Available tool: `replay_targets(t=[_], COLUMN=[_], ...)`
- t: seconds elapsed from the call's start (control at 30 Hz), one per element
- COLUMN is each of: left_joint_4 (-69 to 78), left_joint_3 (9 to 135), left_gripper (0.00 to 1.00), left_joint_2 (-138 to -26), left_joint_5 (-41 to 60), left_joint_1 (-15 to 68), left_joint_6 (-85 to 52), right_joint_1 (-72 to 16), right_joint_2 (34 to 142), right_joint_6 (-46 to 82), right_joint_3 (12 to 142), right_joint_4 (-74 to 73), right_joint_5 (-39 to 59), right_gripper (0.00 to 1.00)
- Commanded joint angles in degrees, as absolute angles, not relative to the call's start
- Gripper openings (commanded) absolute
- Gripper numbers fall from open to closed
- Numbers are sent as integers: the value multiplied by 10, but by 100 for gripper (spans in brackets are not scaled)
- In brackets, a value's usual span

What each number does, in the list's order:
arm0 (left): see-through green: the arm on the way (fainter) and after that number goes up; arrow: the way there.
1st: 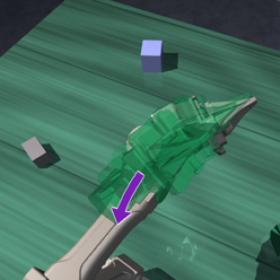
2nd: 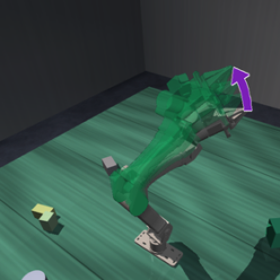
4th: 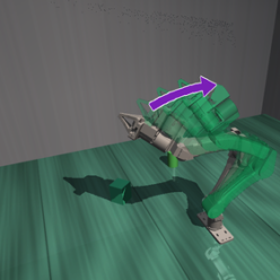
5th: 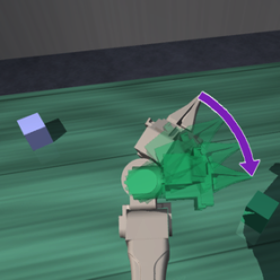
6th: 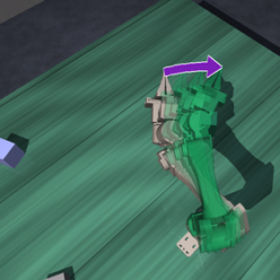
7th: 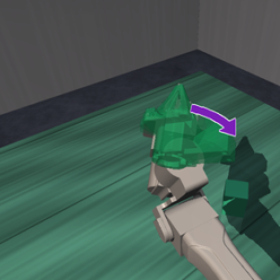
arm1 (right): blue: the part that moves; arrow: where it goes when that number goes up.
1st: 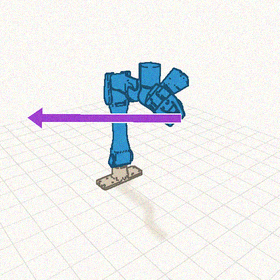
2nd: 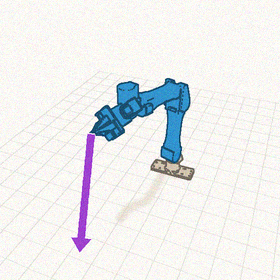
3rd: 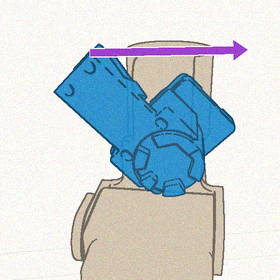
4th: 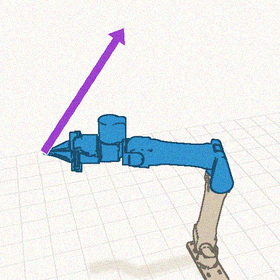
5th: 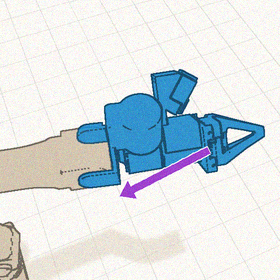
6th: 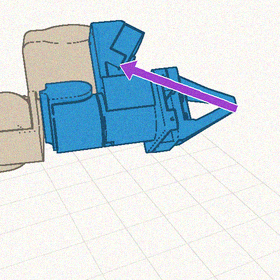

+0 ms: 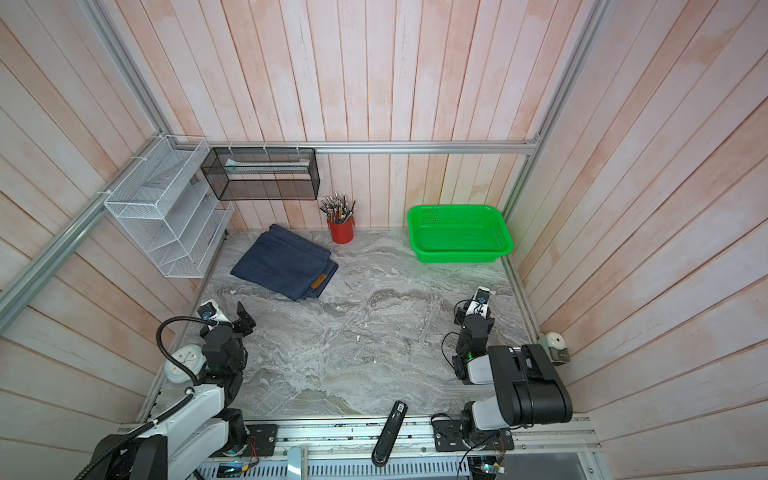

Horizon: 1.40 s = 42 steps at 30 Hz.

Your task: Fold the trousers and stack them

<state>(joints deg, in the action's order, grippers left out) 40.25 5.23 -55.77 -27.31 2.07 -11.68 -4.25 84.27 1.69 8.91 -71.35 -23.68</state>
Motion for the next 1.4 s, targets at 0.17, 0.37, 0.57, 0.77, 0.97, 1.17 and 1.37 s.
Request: replay_targets(t=[0.17, 0.37, 0.57, 0.77, 0.97, 1.17, 1.37], left_joint_4=[531, 617, 614, 695, 723, 685, 646], left_joint_3=[28, 30, 75, 60, 97, 147, 155], left_gripper=[83, 83, 83, 83, 83, 100, 100], left_joint_2=[-581, -647, -708, -755, -859, -891, -879], left_joint_5=[-222, -173, -143, -125, -93, -75, -75], left_joint_1=[-6, -26, -27, -23, -16, -9, -9], left_joint_6=[-61, -60, -52, -88, -64, -47, -47], right_joint_1=[-40, -37, -29, -30, -29, -28, -28], right_joint_2=[884, 878, 876, 876, 877, 877, 877], right_joint_6=[1, 7, 18, 18, 18, 20, 20], right_joint_3=[92, 112, 119, 120, 120, 121, 121], right_joint_4=[-806, -761, -743, -741, -740, -739, -739], right_joint_5=[-194, -185, -187, -191, -190, -190, -189], right_gripper=[34, 98, 98, 98, 98, 98, 98])
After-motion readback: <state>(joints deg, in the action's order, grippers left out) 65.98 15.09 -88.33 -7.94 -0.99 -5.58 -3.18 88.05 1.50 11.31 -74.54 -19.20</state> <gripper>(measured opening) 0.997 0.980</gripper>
